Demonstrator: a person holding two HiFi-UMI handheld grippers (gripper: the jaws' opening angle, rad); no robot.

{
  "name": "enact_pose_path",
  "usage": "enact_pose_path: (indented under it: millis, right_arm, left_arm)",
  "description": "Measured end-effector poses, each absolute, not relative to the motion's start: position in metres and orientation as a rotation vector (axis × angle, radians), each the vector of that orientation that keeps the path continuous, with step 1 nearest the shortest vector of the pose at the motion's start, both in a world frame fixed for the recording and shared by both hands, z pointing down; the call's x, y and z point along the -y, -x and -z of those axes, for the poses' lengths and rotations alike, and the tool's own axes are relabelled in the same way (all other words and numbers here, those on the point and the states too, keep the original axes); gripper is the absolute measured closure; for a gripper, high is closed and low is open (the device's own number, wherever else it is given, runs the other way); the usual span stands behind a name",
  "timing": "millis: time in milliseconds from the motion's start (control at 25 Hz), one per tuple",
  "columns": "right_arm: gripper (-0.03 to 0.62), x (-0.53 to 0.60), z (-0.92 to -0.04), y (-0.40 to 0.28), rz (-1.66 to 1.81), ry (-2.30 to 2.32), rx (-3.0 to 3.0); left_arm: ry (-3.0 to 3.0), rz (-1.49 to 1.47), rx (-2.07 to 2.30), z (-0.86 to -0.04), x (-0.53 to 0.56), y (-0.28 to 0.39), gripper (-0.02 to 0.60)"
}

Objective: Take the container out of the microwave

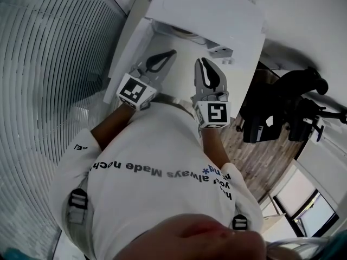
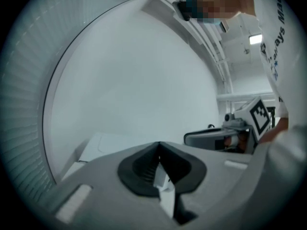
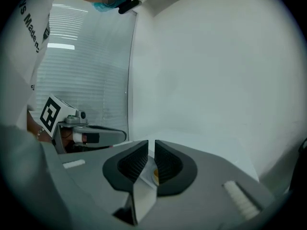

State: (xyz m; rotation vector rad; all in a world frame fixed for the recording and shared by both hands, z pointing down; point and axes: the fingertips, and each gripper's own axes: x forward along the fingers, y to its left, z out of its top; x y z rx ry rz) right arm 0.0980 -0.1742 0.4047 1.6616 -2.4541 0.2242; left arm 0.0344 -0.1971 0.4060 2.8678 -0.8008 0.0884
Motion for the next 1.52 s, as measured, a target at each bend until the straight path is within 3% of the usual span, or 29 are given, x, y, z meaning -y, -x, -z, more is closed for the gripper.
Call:
enact_pose_path:
  millis: [520,1520]
  right_arm:
    - [0.529,0.218,-0.504,-0.107,-0.404,-1.674,2.322]
    - [0.487,0.306,-0.609,-0.121,-0.581,-1.732,2.154]
  left_arm:
    - [-2.774,-0.175,0.889,-0.476,0.227,-0.022,0.568]
    - [-2.685,-0.300,0.929,-0.554,0.272,-0.020,0.548]
